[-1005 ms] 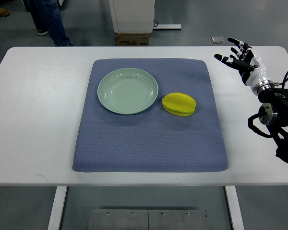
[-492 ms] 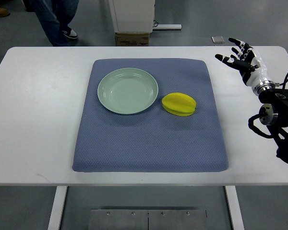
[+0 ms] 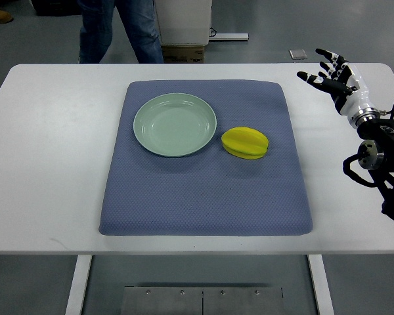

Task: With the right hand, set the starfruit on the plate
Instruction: 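Reach the right hand over the yellow starfruit beside the plate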

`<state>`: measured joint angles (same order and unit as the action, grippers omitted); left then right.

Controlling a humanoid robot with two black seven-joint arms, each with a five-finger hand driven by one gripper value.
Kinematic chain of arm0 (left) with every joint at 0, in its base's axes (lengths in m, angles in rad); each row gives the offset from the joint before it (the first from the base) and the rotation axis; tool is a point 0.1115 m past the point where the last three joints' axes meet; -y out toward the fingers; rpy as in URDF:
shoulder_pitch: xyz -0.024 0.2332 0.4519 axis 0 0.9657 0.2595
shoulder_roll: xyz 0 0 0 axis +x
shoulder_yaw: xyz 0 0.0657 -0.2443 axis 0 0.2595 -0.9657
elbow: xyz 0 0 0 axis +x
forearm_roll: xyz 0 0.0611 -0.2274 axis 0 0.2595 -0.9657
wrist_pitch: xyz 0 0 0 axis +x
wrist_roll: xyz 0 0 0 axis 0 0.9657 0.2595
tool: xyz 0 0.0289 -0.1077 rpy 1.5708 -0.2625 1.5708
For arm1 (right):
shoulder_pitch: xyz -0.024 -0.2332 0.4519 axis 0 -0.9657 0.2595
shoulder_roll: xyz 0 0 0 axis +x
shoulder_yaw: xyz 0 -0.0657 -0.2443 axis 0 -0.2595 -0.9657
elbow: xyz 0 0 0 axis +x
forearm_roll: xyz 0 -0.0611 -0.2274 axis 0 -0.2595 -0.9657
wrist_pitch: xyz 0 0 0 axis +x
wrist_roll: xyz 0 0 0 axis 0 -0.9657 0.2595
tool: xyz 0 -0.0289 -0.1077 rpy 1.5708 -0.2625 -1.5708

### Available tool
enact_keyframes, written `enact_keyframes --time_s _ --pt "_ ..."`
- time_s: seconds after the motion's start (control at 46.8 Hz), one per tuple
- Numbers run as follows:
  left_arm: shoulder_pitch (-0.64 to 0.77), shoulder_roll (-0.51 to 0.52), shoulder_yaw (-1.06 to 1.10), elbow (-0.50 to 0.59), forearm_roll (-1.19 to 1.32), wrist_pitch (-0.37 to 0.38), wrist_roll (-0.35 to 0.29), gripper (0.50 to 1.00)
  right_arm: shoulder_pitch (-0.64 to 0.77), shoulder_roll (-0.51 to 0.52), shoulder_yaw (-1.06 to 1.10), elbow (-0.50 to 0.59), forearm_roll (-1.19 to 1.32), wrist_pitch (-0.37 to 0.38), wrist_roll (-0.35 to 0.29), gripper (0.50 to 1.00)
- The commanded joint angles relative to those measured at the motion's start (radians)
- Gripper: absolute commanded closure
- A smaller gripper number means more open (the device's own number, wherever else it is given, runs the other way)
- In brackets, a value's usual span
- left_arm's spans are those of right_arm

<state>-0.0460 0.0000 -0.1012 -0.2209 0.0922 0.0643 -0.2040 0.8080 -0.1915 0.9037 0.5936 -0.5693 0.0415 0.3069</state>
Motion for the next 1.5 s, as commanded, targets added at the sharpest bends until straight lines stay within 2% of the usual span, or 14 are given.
enact_keyframes --time_s 0.0,0.385,0.599,0.898,1.304,1.475 --pt "0.0 0.0 0.0 0.0 0.0 0.0 0.0 0.5 -0.004 -0.02 -0.032 0.018 -0.001 0.0 0.001 0.5" --pt "0.0 0.0 0.0 0.0 0.0 0.0 0.0 0.5 0.011 -0.111 -0.279 0.207 -0.105 0.001 0.004 0.5" --pt "0.0 0.0 0.0 0.0 0.0 0.0 0.0 0.5 0.1 -0.158 -0.479 0.241 -0.262 0.023 0.074 0.5" --pt "0.0 0.0 0.0 0.0 0.0 0.0 0.0 0.5 0.163 -0.203 -0.623 0.364 -0.291 0.038 0.075 0.5" --pt "0.0 0.0 0.0 0.0 0.0 0.0 0.0 0.5 0.186 -0.184 -0.735 0.364 -0.366 0.027 0.063 0.5" --pt "0.0 0.0 0.0 0.0 0.0 0.0 0.0 0.5 0.183 -0.181 -0.737 0.324 -0.37 0.021 0.043 0.5"
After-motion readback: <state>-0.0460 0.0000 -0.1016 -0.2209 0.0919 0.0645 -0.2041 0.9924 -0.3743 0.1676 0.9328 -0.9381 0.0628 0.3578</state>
